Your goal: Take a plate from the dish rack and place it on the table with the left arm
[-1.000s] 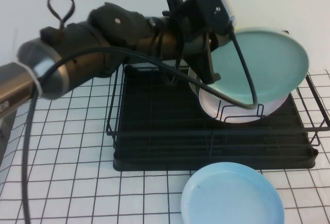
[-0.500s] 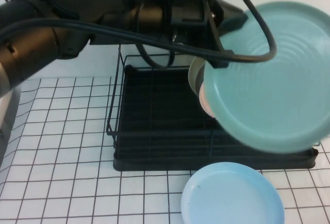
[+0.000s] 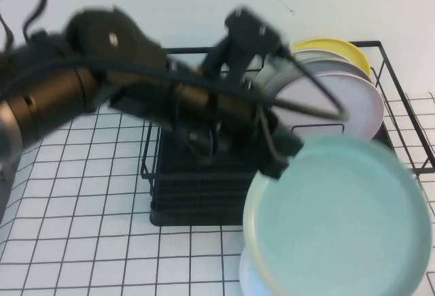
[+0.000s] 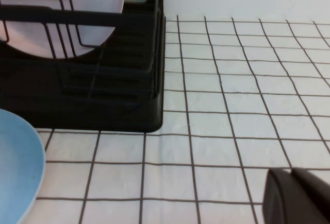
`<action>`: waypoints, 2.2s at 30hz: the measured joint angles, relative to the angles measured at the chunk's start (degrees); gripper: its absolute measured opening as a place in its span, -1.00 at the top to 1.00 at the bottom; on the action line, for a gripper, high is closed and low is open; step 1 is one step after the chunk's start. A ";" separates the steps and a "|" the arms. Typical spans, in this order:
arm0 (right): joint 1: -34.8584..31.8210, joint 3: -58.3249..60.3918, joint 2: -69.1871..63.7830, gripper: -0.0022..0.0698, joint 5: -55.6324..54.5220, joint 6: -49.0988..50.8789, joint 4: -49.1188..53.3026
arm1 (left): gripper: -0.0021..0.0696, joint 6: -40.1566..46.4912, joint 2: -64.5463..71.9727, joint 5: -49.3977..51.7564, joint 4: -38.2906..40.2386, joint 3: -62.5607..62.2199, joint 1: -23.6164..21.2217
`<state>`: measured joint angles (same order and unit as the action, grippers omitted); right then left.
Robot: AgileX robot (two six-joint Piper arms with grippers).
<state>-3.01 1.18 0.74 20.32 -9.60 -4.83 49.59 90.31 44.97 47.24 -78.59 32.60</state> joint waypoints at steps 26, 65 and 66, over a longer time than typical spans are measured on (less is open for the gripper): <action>0.00 0.00 0.00 0.95 0.00 0.00 0.00 | 0.93 -0.33 4.86 -27.88 14.82 23.80 4.27; 0.00 0.00 0.00 0.95 0.00 0.00 0.00 | 0.94 5.62 -5.66 -35.32 12.14 23.89 5.81; 0.00 0.00 0.00 0.95 0.00 0.00 0.00 | 0.94 5.49 -6.18 -35.32 12.26 23.89 5.81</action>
<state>-3.01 1.18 0.74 20.32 -9.60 -4.83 55.08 84.13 9.64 59.49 -54.69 38.40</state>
